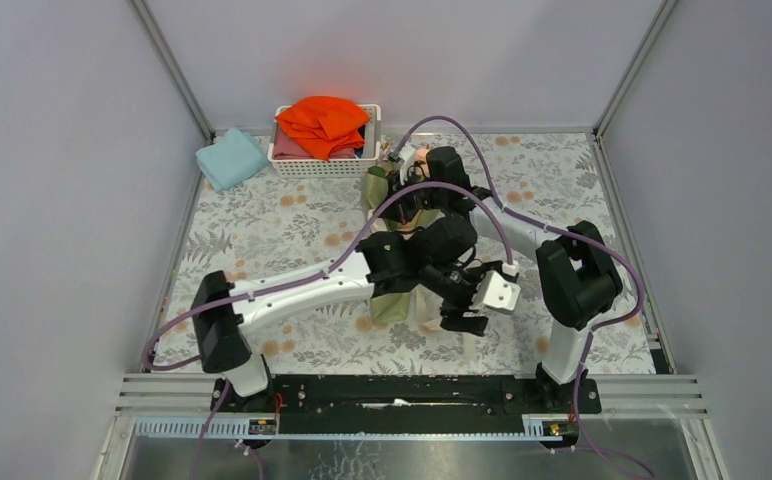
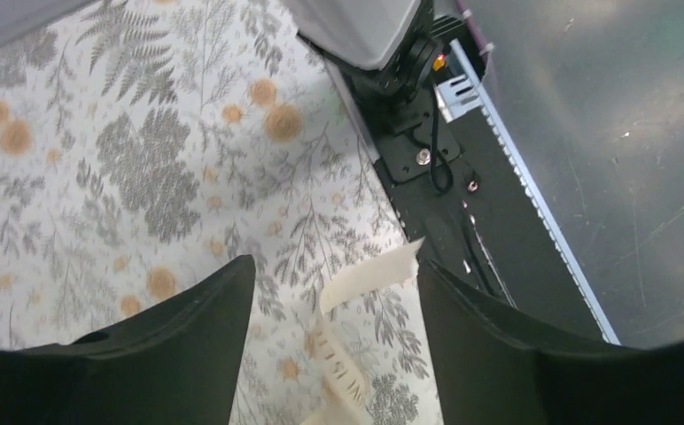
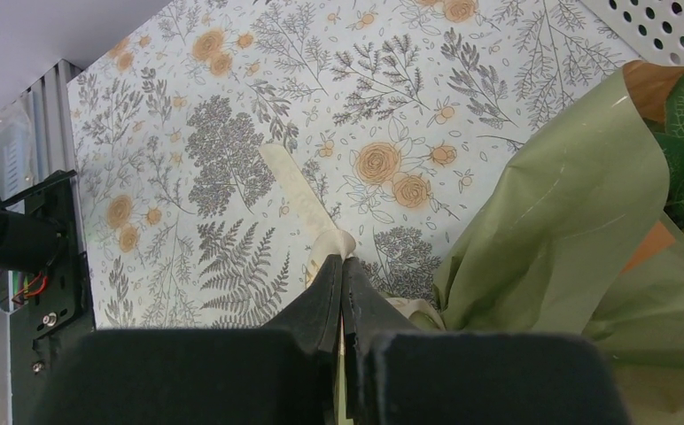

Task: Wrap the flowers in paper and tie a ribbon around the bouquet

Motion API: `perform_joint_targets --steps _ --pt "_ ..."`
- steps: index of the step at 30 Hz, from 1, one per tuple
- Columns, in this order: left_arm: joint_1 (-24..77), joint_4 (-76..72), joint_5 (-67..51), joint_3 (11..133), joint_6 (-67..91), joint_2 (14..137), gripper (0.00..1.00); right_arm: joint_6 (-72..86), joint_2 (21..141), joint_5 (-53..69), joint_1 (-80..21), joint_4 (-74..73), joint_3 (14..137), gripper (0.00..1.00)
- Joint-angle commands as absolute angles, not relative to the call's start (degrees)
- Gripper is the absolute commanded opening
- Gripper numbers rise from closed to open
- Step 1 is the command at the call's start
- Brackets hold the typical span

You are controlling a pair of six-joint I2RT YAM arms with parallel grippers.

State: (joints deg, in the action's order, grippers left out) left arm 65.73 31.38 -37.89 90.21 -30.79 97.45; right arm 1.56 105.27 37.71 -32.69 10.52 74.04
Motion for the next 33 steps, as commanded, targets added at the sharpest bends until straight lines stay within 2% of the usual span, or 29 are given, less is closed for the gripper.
perform_joint_targets --steps 1,3,6,9,12,14,16,17,18,20,23,28,33 --pt "62.4 29.0 -32.0 87.0 -36.2 89.2 0.76 0.3 104.9 40.3 -32.8 10.7 75.4 0.0" --pt "56.8 30.5 -33.2 86.8 -33.2 86.0 0.77 -1.5 104.9 40.3 -32.8 10.4 75.5 0.0" --pt "41.9 33.0 -39.9 85.9 -25.1 81.0 0.77 -3.0 104.4 41.0 -32.9 10.3 75.2 0.0" --pt "28.4 32.9 -46.3 77.9 -22.5 75.2 0.7 -6.0 104.0 42.8 -32.9 10.4 74.8 0.0" --pt "18.3 35.9 -51.7 65.7 -36.4 69.1 0.51 -10.9 103.6 45.6 -32.9 9.9 74.6 0.0" --pt "15.8 43.4 -53.4 59.5 -53.1 66.6 0.48 -15.9 102.9 48.8 -32.9 9.0 74.2 0.0" --pt "15.2 40.1 -54.3 54.4 -57.8 65.8 0.54 -20.9 102.0 50.9 -32.9 8.8 73.0 0.0" --pt "14.9 35.2 -55.2 52.9 -54.8 66.3 0.65 -22.8 101.7 51.4 -32.9 8.9 72.5 0.0" --pt "14.7 28.9 -56.1 51.9 -50.7 67.6 0.72 -24.3 101.5 51.4 -33.0 8.9 72.2 0.0" --pt "13.7 19.7 -59.4 52.2 -42.3 72.6 0.8 -27.2 101.6 51.0 -33.1 7.7 72.3 0.0" --pt "11.1 14.2 -65.0 53.5 -41.0 80.4 0.84 -31.7 101.7 50.6 -33.2 4.4 73.3 0.0" --pt "10.7 7.4 -65.9 52.4 -47.8 87.6 0.86 -33.0 101.6 50.2 -33.2 4.3 73.6 0.0" --pt "11.2 -7.6 -65.9 52.6 -33.0 91.4 0.82 -31.9 101.7 49.4 -33.4 6.7 74.0 0.0"
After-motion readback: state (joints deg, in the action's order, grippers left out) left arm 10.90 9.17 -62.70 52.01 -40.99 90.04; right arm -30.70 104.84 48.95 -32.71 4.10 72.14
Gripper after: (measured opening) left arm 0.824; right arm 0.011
